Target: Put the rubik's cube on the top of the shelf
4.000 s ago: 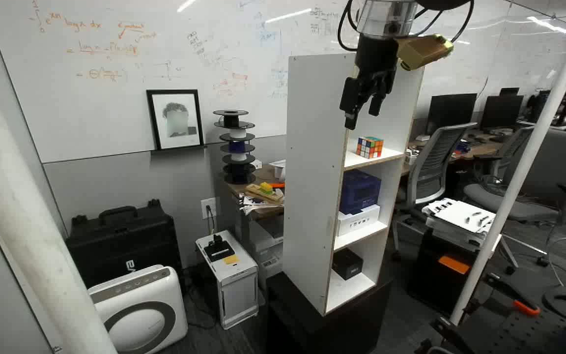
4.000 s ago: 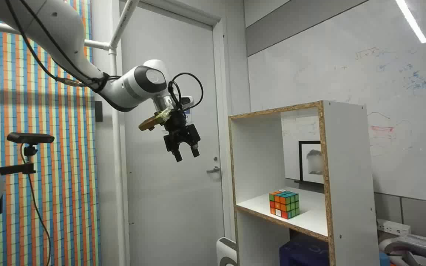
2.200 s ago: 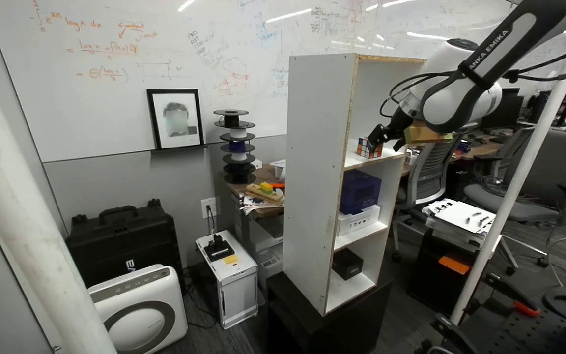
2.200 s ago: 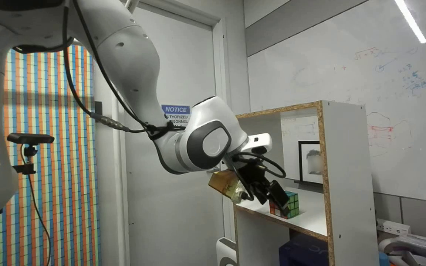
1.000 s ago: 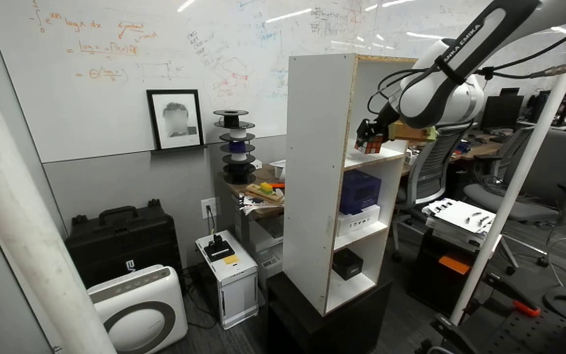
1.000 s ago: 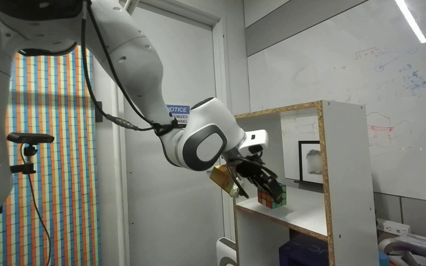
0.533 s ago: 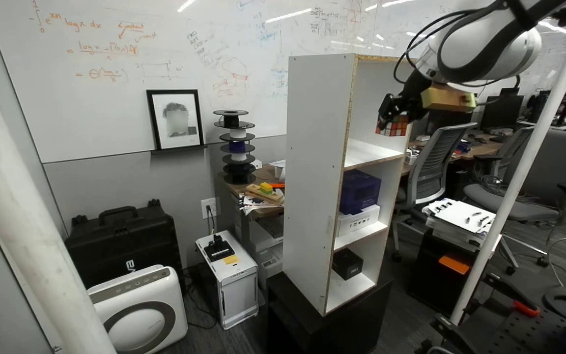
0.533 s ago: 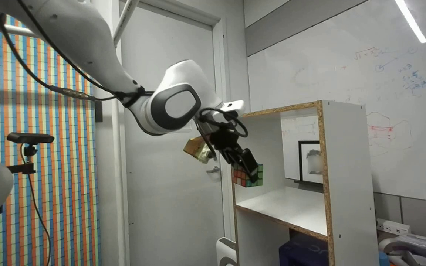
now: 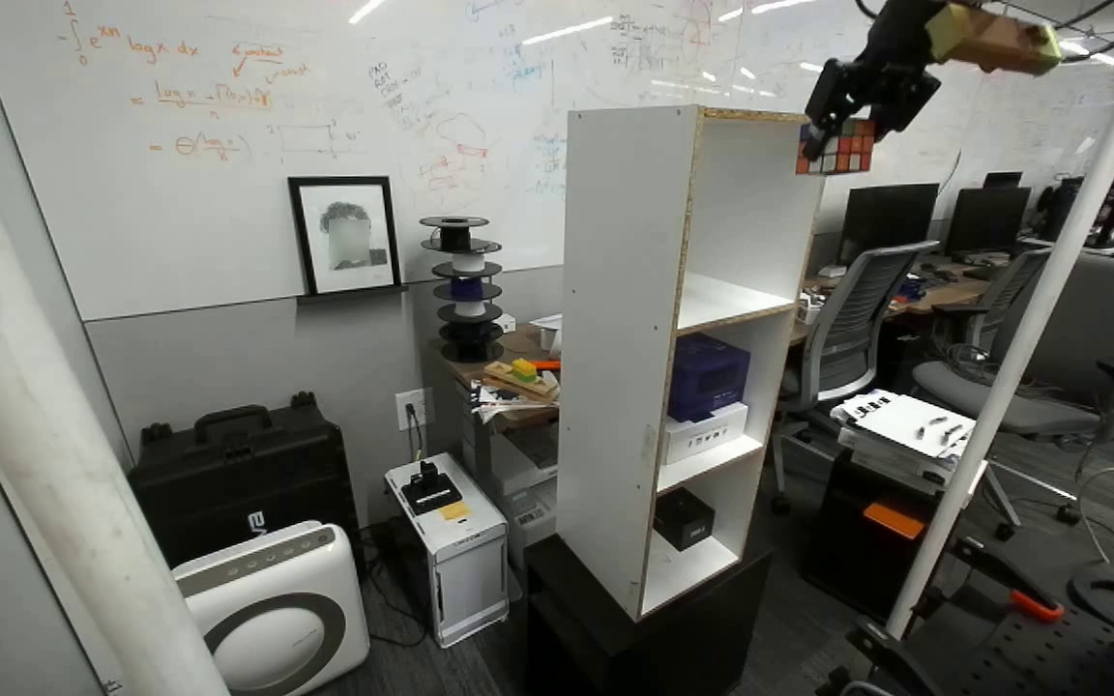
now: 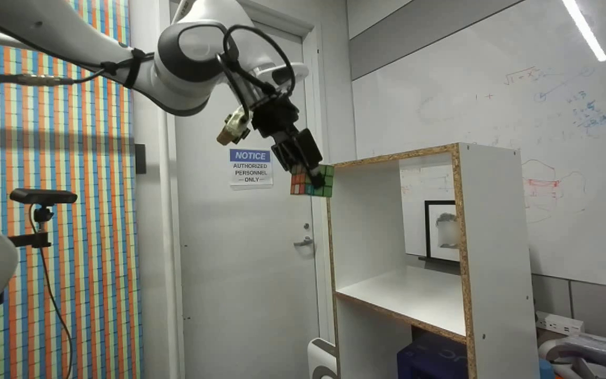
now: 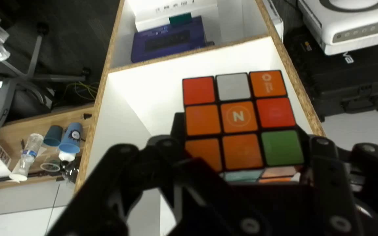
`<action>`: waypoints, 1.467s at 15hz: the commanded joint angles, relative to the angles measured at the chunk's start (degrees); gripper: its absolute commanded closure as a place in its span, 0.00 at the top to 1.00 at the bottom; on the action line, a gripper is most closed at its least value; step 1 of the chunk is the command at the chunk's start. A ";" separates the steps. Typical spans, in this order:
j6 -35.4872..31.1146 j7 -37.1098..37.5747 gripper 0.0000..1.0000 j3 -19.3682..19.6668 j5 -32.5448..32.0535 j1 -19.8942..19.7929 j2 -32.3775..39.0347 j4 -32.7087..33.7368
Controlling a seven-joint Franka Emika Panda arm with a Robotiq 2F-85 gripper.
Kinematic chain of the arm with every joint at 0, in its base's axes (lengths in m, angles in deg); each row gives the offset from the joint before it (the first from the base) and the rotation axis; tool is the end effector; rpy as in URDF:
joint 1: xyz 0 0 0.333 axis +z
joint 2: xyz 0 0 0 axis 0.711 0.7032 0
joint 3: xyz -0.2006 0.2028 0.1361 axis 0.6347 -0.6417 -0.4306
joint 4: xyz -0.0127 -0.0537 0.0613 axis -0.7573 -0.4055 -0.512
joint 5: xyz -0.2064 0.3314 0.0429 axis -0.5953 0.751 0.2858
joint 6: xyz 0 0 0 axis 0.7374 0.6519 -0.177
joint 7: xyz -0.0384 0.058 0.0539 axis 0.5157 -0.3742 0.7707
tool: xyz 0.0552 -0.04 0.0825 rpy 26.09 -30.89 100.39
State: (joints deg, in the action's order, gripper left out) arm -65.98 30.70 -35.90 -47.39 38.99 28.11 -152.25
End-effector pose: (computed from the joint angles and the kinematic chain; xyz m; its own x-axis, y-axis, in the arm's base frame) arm 0.3988 -0.0345 0.5647 0.8469 -0.1997 0.4928 -0.2289 -0.9734 -0.0011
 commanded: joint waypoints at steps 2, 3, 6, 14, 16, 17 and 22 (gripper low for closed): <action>-8.09 3.44 0.41 -1.80 -1.68 -2.11 4.71 9.64; -11.70 4.35 0.41 -2.11 -2.13 -2.73 6.94 11.31; -23.03 9.84 0.41 -4.44 -5.51 -6.98 16.70 17.23; -11.41 15.72 0.92 -7.24 -7.64 -9.10 35.98 37.47; -3.89 12.93 1.00 -3.03 -4.88 -3.88 35.67 40.70; 0.17 11.49 1.00 -2.28 -3.04 -2.75 34.76 41.42; 16.55 3.94 1.00 -0.23 2.05 1.08 26.97 39.97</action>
State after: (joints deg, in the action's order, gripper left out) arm -57.50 40.23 -37.99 -48.69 37.74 60.34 -111.27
